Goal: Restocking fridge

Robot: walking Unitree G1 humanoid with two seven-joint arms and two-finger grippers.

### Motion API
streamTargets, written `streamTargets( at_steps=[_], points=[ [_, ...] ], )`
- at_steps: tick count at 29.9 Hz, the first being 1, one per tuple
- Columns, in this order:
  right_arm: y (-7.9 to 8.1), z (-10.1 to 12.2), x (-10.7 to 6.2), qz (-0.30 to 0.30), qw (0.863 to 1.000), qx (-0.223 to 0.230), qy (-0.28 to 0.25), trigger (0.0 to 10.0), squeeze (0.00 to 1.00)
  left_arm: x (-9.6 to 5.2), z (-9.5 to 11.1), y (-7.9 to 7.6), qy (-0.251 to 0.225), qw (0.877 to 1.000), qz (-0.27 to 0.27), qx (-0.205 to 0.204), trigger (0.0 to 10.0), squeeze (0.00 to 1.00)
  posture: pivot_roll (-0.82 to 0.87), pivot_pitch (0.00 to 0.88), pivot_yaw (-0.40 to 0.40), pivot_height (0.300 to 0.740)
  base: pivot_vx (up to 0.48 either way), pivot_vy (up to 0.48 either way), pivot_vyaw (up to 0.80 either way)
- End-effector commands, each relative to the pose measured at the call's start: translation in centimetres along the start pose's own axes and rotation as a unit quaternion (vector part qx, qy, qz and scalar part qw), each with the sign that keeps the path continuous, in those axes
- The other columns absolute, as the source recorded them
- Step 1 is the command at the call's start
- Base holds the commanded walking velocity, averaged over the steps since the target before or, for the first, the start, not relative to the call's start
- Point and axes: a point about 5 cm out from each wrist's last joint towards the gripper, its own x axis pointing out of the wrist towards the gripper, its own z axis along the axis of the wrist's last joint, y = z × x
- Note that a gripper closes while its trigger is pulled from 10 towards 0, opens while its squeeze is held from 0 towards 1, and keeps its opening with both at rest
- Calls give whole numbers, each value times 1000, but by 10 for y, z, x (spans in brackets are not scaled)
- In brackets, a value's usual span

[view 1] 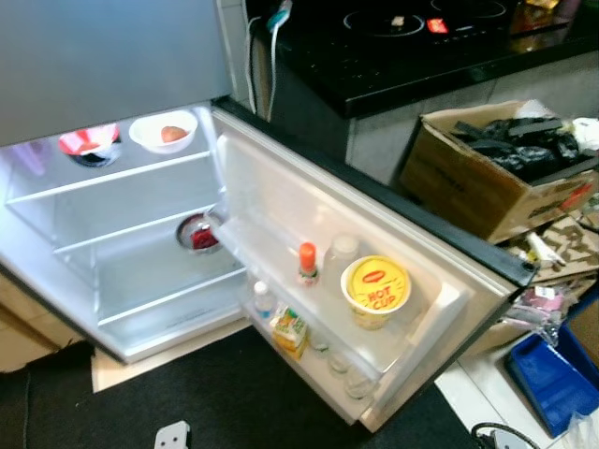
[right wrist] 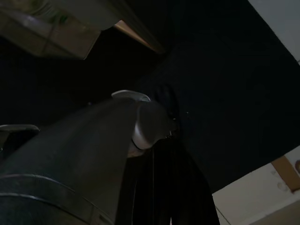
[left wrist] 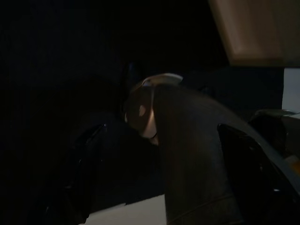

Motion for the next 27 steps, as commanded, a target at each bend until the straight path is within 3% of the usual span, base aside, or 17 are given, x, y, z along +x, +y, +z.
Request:
streamTargets(
  at_steps=[1, 9, 15, 19, 27],
  points=[
    [-3, -10, -3, -7, 1000, 9, 14, 10000, 0, -4, -11, 5, 21, 1000, 9, -5, 10000, 0, -89, 117, 3, 740, -390, 0, 0],
    [-3, -10, -3, -7, 1000, 9, 14, 10000, 0, -4, -12, 5, 21, 1000, 11, -8, 10000, 0, -88, 120, 2, 740, -410, 0, 0],
    [-3, -9, -3, -6, 1000, 8, 13, 10000, 0, -4, -9, 5, 5, 1000, 6, -12, 10000, 0, -90, 119, 0, 740, 0, 0, 0],
    [-3, -9, -3, -6, 1000, 8, 13, 10000, 0, -5, -11, 5, 21, 1000, -7, 9, 10000, 0, -91, 118, -2, 740, 0, -432, 0],
    [-3, -10, -3, -6, 1000, 10, 14, 10000, 0, -6, -12, 10, 17, 1000, 21, -7, 10000, 0, -90, 120, -2, 740, 0, -189, 0]
  ],
)
